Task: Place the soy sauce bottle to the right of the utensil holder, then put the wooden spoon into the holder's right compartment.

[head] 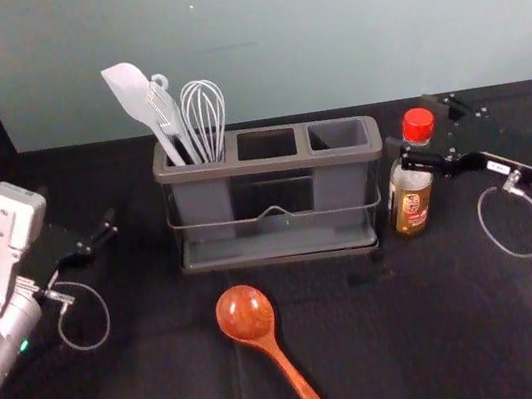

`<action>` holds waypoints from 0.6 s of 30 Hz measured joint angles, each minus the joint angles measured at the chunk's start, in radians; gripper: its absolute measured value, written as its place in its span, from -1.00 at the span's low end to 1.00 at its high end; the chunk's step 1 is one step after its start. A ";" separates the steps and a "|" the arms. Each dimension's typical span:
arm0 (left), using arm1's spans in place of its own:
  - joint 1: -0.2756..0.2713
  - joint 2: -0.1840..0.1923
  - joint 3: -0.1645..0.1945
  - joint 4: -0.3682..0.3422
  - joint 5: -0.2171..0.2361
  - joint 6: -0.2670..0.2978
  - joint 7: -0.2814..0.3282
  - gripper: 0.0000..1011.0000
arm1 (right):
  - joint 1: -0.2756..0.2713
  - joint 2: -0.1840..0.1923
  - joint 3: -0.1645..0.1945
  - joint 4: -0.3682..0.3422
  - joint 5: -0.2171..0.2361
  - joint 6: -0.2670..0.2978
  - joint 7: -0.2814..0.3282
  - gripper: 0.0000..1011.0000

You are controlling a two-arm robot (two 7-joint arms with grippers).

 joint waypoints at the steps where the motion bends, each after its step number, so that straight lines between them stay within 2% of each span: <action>1: 0.000 0.000 0.000 0.000 0.000 0.000 0.000 0.99 | 0.000 0.000 0.000 0.000 0.000 0.000 0.000 0.98; 9: 0.000 0.000 0.000 0.000 0.000 0.000 0.000 0.99 | -0.002 0.001 0.001 -0.002 0.000 -0.001 0.000 0.98; 18: 0.000 0.000 0.000 0.000 0.000 0.000 0.000 0.99 | -0.037 0.035 0.041 -0.090 -0.003 -0.008 -0.038 0.98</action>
